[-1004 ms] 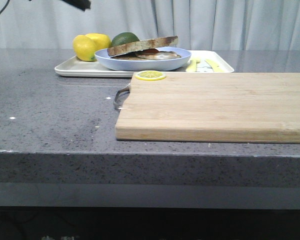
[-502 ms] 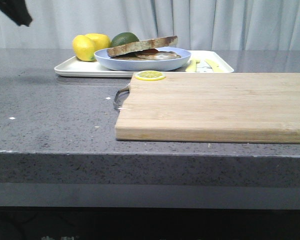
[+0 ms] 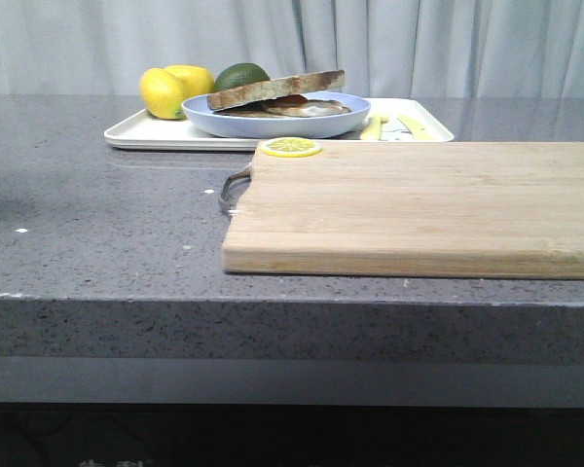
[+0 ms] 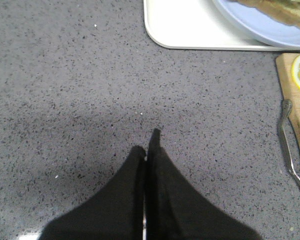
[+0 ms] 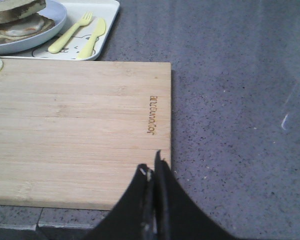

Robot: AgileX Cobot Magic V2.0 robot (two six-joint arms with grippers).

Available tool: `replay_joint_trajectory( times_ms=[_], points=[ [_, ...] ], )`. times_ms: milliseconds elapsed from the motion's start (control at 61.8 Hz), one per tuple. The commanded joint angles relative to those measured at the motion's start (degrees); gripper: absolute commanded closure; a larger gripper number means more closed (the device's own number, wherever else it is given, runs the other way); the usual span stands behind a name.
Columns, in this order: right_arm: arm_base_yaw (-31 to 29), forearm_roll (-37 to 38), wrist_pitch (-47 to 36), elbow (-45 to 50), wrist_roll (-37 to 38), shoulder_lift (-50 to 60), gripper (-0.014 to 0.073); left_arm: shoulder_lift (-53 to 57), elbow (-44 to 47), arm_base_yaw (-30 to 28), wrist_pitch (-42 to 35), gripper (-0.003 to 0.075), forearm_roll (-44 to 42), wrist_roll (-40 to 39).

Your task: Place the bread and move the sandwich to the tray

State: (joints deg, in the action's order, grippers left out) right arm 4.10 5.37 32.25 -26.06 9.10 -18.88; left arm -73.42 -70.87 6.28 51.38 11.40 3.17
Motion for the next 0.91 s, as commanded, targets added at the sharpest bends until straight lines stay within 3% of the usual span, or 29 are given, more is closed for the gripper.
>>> replay_joint_trajectory(
  times_ms=[0, 389, 502, 891],
  points=[
    [-0.37, 0.74, -4.58, -1.49, 0.04, -0.46, 0.0655, 9.04, 5.13, 0.06, -9.09, 0.0741, 0.73, -0.37],
    [-0.37, 0.74, -4.58, -1.49, 0.04, -0.46, 0.0655, 49.55, 31.36, 0.06, -34.38, 0.0741, -1.46, -0.37],
    [-0.37, 0.74, -4.58, -1.49, 0.04, -0.46, 0.0655, 55.74, 32.81, 0.06, -32.75, 0.0741, -1.89, -0.37],
    [-0.37, 0.74, -4.58, -1.49, 0.04, -0.46, 0.0655, 56.00, 33.07, 0.06, -31.11, 0.0741, -1.88, -0.37]
  ],
)
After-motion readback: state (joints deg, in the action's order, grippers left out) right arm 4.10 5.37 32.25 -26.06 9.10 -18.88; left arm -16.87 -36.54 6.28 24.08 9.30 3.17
